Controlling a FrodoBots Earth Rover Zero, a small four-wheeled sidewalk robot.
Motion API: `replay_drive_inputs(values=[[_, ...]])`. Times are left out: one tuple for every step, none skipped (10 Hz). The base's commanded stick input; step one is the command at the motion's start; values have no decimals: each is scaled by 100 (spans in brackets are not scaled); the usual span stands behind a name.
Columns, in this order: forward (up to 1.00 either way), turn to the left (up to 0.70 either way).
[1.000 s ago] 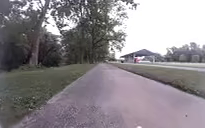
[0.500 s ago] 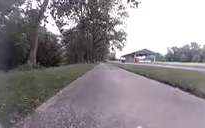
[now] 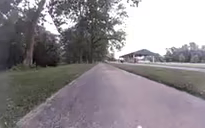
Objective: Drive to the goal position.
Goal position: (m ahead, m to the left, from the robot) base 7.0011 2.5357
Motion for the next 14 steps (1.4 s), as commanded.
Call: replay_drive_inputs(values=[[70, 0], [70, 0], [70, 0], [70, 0], [70, 0], [70, 0], [70, 0], [70, 0], [70, 0], [70, 0], [70, 0], [70, 0], [70, 0], [70, 0]])
